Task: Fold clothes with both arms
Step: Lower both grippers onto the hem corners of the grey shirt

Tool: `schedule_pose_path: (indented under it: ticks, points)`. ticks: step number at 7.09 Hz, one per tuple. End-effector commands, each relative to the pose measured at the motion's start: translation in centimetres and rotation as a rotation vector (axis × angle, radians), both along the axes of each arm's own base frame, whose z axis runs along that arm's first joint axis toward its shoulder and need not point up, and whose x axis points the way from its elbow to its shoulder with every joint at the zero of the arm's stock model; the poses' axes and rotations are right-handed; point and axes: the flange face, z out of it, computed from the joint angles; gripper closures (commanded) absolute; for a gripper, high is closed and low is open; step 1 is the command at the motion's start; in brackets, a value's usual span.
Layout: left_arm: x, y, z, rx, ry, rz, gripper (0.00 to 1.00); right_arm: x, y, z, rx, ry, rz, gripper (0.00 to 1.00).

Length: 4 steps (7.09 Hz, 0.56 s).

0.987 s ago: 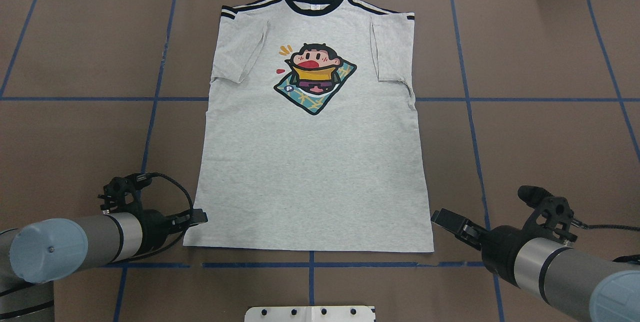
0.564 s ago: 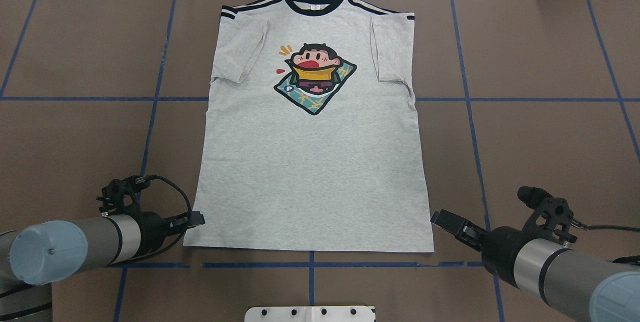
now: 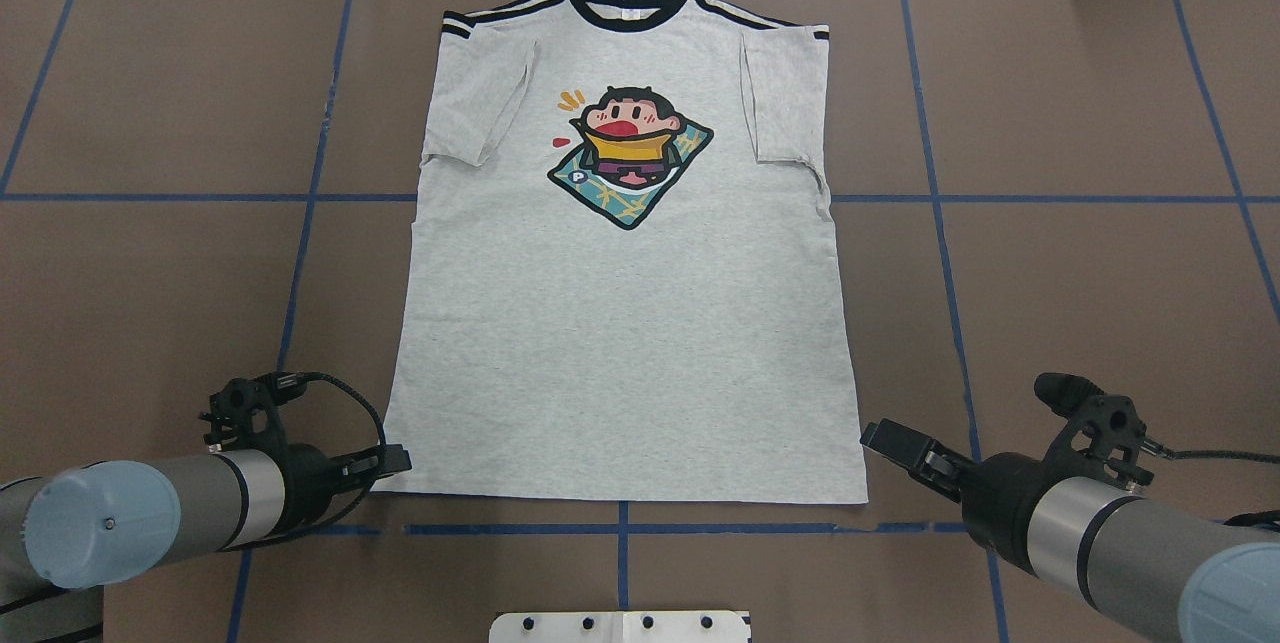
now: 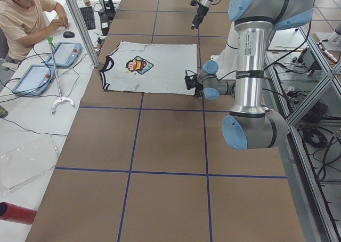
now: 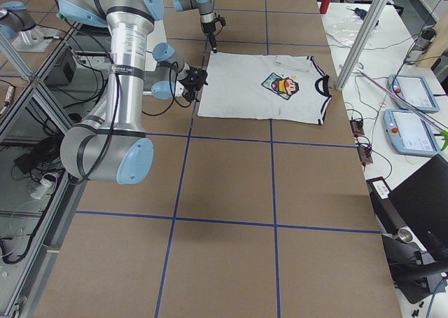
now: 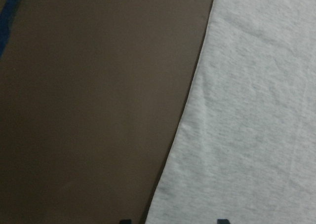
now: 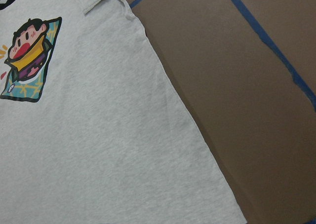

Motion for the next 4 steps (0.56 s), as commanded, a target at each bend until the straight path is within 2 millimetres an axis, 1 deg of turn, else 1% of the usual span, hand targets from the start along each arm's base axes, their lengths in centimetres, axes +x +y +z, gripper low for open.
schedule_pose_path:
  ticks: [1,2,3,4]
  points:
    - [0.09,0.20,-0.03,0.000,0.000,0.004,0.36,0.00,0.04,0.06,0.000,0.001,-0.001,0.04]
    - [0.08,0.20,-0.04,0.000,0.000,0.004,0.41,-0.03,0.03,0.13,0.000,0.003,-0.001,0.04]
    - [0.11,0.19,0.04,0.000,-0.001,0.004,0.43,-0.06,0.09,0.13,0.000,0.003,-0.002,0.04]
    - [0.08,0.20,0.12,0.001,-0.003,0.004,0.43,-0.09,0.13,0.13,0.000,0.003,-0.003,0.04]
